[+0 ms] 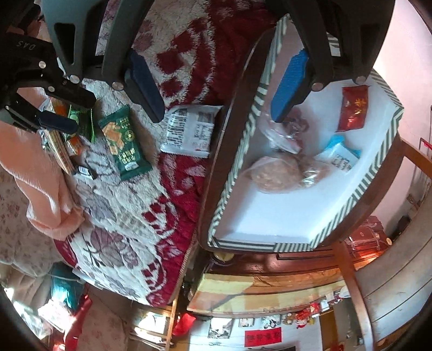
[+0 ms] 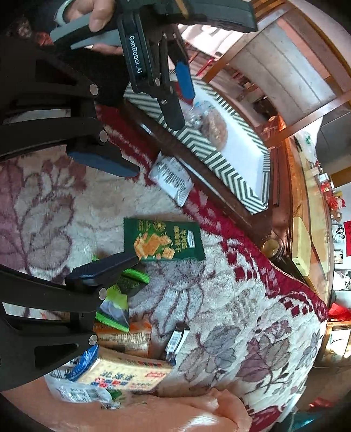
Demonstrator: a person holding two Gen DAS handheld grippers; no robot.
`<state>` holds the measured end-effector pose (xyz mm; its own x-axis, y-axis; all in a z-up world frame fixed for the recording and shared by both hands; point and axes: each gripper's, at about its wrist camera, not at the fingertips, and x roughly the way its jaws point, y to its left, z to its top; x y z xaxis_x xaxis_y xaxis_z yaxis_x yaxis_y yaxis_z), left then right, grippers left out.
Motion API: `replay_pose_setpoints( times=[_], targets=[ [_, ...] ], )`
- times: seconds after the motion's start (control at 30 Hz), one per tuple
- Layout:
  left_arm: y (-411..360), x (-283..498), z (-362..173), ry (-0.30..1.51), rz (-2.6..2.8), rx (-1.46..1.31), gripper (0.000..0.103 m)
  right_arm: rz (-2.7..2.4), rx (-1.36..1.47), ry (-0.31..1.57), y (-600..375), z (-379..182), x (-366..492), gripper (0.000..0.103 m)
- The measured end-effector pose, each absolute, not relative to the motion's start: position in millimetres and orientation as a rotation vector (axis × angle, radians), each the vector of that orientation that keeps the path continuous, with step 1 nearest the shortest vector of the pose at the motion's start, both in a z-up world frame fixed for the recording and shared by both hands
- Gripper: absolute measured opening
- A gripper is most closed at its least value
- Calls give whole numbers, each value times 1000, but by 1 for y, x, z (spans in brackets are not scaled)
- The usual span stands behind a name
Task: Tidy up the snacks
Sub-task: 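Move both grippers back over the remaining snacks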
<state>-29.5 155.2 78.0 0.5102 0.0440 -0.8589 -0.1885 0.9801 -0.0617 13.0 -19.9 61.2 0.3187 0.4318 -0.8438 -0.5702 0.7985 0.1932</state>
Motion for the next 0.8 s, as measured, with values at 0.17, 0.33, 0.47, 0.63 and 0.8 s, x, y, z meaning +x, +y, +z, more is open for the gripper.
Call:
replay_pose_setpoints(
  times=[0.17, 0.33, 0.47, 0.63, 0.8],
  targets=[
    [143, -22, 72, 1051, 119, -144, 83, 633, -151, 1076, -28, 54, 19, 58],
    [127, -11, 71, 1068, 86, -157, 83, 589, -182, 1073, -47, 60, 22, 58],
    [109, 0, 70, 1082, 62, -171, 83, 568, -140, 1082, -75, 62, 20, 58],
    [90, 19, 65, 1103, 59, -216, 83, 590, -125, 1101, -87, 57, 12, 58],
    [78, 36, 56, 1144, 62, -286, 83, 616, -155, 1105, -84, 56, 6, 58]
  ],
)
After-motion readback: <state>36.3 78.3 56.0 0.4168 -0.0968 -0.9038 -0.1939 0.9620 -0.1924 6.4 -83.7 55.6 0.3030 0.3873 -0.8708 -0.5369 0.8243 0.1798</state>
